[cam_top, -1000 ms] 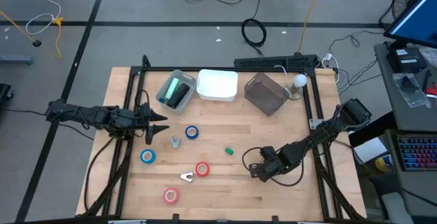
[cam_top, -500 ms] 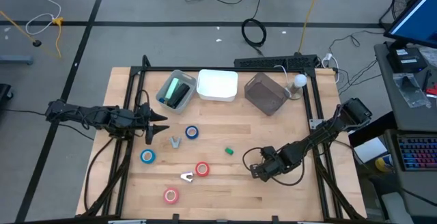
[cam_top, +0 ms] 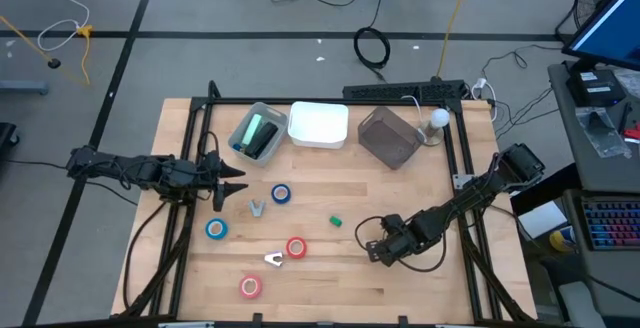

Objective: Pick and place Stapler, Stapler remover, tape
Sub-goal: Put the right green stapler into the gray bin

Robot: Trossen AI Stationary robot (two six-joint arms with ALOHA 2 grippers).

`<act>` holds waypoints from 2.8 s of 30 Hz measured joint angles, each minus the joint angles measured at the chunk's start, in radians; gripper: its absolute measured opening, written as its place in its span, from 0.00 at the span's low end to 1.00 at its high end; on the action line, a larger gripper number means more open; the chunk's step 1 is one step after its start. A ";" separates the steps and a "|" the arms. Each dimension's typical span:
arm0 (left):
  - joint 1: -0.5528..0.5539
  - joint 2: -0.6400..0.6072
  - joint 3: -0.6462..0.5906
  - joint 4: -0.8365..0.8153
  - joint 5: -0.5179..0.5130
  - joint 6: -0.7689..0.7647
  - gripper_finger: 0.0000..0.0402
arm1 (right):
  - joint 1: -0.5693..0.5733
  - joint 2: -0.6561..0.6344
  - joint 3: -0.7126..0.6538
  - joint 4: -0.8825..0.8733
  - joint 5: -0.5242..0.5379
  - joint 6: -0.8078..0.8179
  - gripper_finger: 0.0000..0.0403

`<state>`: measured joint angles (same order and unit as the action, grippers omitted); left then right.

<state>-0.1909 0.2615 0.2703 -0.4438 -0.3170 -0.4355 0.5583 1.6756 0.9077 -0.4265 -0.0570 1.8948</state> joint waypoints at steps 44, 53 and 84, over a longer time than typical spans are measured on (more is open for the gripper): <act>0.000 0.000 0.000 0.000 0.000 0.014 0.52 | 0.023 0.000 0.002 0.053 -0.027 0.057 0.36; 0.000 0.000 0.000 0.000 0.000 0.012 0.52 | 0.023 0.000 0.002 0.050 -0.008 0.065 0.36; 0.000 0.000 0.000 0.330 -0.004 0.008 0.52 | -0.034 0.007 -0.003 0.227 0.097 -0.128 0.14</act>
<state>-0.1912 0.2615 0.2703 -0.1136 -0.3206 -0.4276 0.5239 1.6825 0.9043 -0.2000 0.0399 1.7664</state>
